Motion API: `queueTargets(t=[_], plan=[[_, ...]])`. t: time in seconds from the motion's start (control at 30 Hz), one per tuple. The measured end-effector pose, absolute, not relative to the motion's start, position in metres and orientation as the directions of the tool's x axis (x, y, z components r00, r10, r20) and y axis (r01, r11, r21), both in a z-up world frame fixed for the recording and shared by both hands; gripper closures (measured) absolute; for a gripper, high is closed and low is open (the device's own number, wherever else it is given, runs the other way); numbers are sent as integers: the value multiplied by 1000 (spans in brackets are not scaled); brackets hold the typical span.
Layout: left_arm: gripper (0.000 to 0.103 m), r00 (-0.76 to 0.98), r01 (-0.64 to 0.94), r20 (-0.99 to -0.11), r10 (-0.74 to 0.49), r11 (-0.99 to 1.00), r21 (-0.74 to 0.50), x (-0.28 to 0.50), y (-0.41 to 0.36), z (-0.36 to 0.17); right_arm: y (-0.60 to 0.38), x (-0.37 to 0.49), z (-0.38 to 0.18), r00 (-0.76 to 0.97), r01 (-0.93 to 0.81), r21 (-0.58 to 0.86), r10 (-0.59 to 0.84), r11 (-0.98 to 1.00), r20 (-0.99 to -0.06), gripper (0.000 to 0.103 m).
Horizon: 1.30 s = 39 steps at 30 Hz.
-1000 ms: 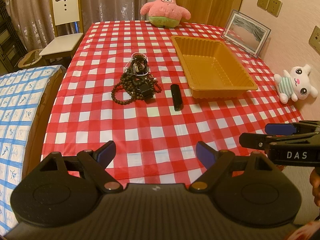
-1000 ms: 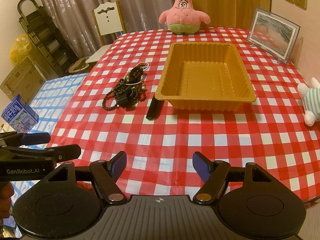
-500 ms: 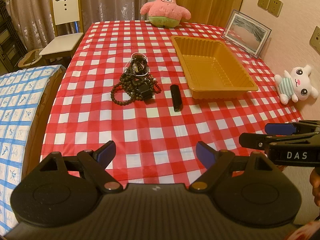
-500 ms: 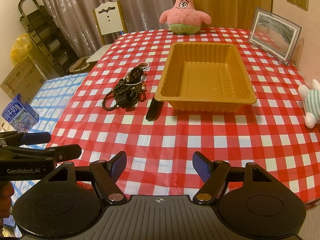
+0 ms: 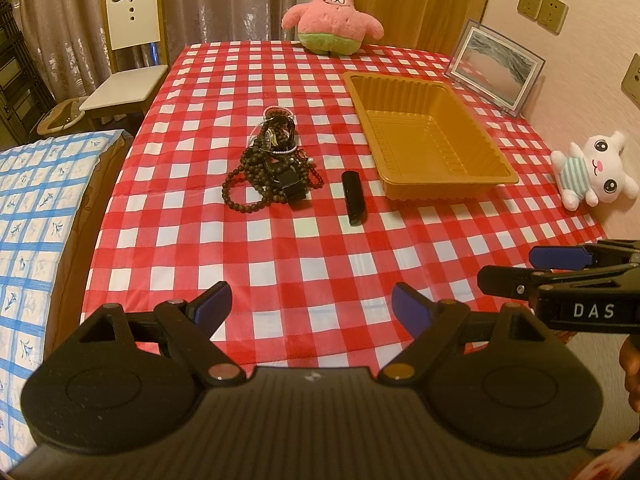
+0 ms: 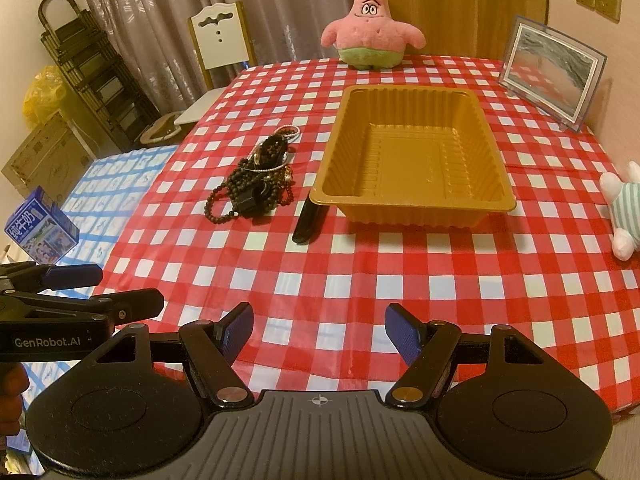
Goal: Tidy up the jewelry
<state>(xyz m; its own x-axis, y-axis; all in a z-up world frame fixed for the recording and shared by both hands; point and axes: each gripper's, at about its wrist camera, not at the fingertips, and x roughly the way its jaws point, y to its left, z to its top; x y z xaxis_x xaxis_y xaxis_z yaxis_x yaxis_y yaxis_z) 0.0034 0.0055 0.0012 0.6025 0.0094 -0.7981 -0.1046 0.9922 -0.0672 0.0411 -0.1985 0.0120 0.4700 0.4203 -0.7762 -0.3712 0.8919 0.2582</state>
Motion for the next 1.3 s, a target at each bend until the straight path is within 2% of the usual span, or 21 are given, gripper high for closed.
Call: queueTargets(t=[0.63,0.97,1.17,1.3], plan=[[17,598,-109,-802,10,992,-69,11,12,2,-192,52,16,464,-378,258,424,889,-778,30],[17,579,-129,-815,10,988,-79,25,15,-10,-204,70,-4,456,-355,277,424,893,-783,30],[17,571,-151,-821,26,986,-74,39,19,-20,-238,86,-12,550,-283,297,408,912,-729,31],[17,584,-151,-810,41,987,-59,53,22,-29,-271,103,-24,656,-184,295,340,938,-674,31]])
